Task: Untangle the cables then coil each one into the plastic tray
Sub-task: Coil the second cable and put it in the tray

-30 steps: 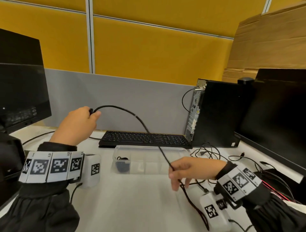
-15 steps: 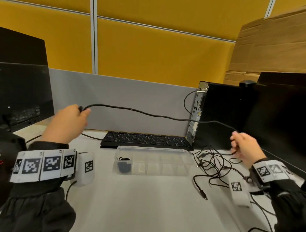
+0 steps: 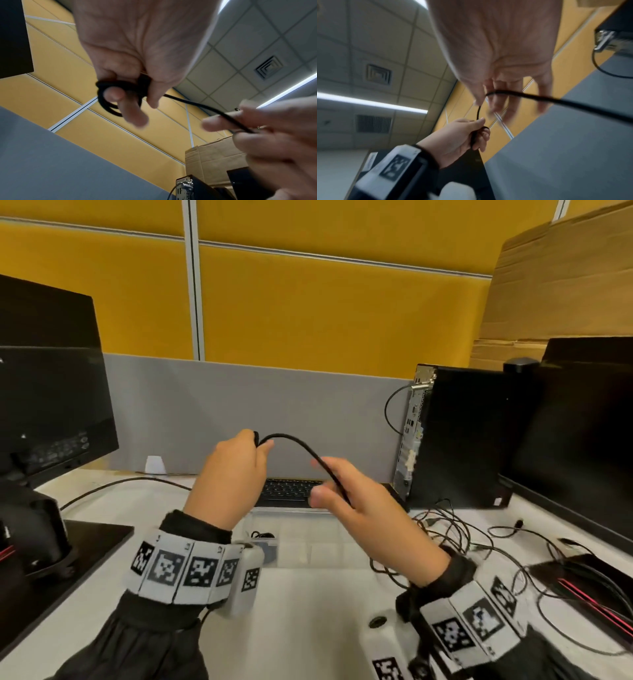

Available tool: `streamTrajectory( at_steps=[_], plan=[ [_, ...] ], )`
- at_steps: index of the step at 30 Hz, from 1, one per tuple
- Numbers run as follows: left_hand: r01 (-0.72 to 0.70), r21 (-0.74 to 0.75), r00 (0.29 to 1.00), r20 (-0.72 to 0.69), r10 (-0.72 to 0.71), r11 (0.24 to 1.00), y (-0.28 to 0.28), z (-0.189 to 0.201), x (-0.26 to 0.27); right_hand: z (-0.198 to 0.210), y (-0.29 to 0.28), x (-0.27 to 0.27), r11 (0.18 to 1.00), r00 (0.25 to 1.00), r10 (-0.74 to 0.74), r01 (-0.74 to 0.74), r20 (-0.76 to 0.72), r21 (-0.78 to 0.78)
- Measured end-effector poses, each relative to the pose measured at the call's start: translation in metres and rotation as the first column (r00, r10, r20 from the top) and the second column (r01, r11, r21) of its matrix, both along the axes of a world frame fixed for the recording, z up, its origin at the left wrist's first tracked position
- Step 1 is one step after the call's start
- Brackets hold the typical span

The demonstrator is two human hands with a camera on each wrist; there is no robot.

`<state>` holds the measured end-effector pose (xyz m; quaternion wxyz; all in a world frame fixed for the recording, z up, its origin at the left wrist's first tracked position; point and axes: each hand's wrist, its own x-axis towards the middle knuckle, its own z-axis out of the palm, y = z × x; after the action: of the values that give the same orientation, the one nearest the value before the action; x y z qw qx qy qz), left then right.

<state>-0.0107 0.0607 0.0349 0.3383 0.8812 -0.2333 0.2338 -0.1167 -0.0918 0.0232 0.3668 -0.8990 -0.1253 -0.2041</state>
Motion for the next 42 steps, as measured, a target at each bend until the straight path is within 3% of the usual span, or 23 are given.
streamTrajectory(
  at_steps=[3, 5, 7, 8, 10, 12, 14, 15, 17, 19, 21, 23, 24, 26, 29, 31, 34, 38, 40, 42],
  plan=[
    [0.2, 0.004, 0.97, -0.14, -0.198, 0.98, 0.004, 0.005, -0.005, 0.005, -0.017, 0.009, 0.984, 0.947, -0.163, 0.135, 0.277, 0.119],
    [0.433, -0.051, 0.853, -0.301, -0.427, 0.9, 0.004, 0.01, -0.015, 0.017, -0.031, 0.012, 0.961, 0.845, -0.275, 0.226, 0.458, 0.16],
    [0.639, -0.237, 0.64, -0.364, -0.677, 0.732, 0.001, 0.015, -0.026, 0.027, -0.044, 0.019, 0.935, 0.753, -0.353, 0.302, 0.556, 0.185],
    [0.699, -0.349, 0.526, -0.34, -0.78, 0.624, -0.001, 0.016, -0.03, 0.029, -0.049, 0.023, 0.924, 0.743, -0.381, 0.332, 0.55, 0.191],
    [0.739, -0.549, 0.315, -0.231, -0.921, 0.391, -0.006, 0.018, -0.04, 0.022, -0.053, 0.034, 0.927, 0.819, -0.372, 0.352, 0.436, 0.129],
    [0.692, -0.689, 0.209, -0.097, -0.973, 0.217, -0.012, 0.017, -0.048, 0.003, -0.041, 0.04, 0.957, 0.932, -0.272, 0.288, 0.24, -0.032],
    [0.618, -0.775, 0.227, 0.014, -0.974, 0.132, -0.019, 0.015, -0.046, -0.02, -0.022, 0.035, 0.983, 0.992, -0.105, 0.115, 0.076, -0.14],
    [0.607, -0.782, 0.296, 0.052, -0.954, 0.146, -0.022, 0.013, -0.043, -0.028, -0.012, 0.028, 0.987, 1.0, -0.02, 0.018, -0.011, -0.161],
    [0.629, -0.707, 0.54, 0.097, -0.836, 0.324, -0.024, 0.009, -0.033, -0.036, 0.002, 0.009, 0.961, 0.985, 0.07, -0.109, -0.156, -0.254],
    [0.583, -0.573, 0.755, 0.119, -0.645, 0.576, -0.021, 0.006, -0.026, -0.034, 0.005, -0.008, 0.91, 0.986, 0.072, -0.128, -0.152, -0.395],
    [0.507, -0.415, 0.849, 0.087, -0.521, 0.756, -0.018, 0.003, -0.02, -0.022, -0.004, -0.014, 0.897, 0.999, 0.015, -0.028, -0.032, -0.441],
    [0.451, -0.283, 0.884, 0.008, -0.468, 0.847, -0.014, 0.002, -0.016, -0.004, -0.019, -0.015, 0.927, 0.986, -0.057, 0.111, 0.158, -0.359],
    [0.466, -0.257, 0.87, -0.042, -0.491, 0.847, -0.013, 0.002, -0.017, 0.007, -0.026, -0.016, 0.944, 0.959, -0.09, 0.168, 0.268, -0.284],
    [0.576, -0.259, 0.774, -0.131, -0.619, 0.775, -0.013, 0.004, -0.024, 0.027, -0.038, -0.014, 0.977, 0.911, -0.13, 0.185, 0.392, -0.107],
    [0.736, -0.407, 0.495, -0.223, -0.84, 0.541, -0.015, 0.009, -0.04, 0.038, -0.044, 0.0, 0.984, 0.915, -0.164, 0.176, 0.369, 0.003],
    [0.758, -0.508, 0.377, -0.171, -0.91, 0.41, -0.016, 0.011, -0.044, 0.035, -0.039, 0.009, 0.988, 0.956, -0.142, 0.152, 0.258, -0.021],
    [0.712, -0.625, 0.401, -0.011, -0.916, 0.319, -0.021, 0.009, -0.043, 0.016, -0.029, 0.012, 0.999, 0.999, 0.019, -0.02, -0.028, -0.045],
    [0.622, -0.753, 0.472, 0.141, -0.87, 0.216, -0.026, 0.01, -0.043, -0.002, -0.017, -0.001, 0.982, 0.957, 0.099, -0.138, -0.274, -0.126],
    [0.616, -0.746, 0.546, 0.174, -0.819, 0.252, -0.029, 0.01, -0.042, 0.0, -0.012, -0.011, 0.968, 0.935, 0.112, -0.178, -0.337, -0.174],
    [0.657, -0.641, 0.64, 0.196, -0.743, 0.397, -0.031, 0.006, -0.041, 0.005, -0.008, -0.02, 0.955, 0.903, 0.155, -0.242, -0.401, -0.174]
  ],
)
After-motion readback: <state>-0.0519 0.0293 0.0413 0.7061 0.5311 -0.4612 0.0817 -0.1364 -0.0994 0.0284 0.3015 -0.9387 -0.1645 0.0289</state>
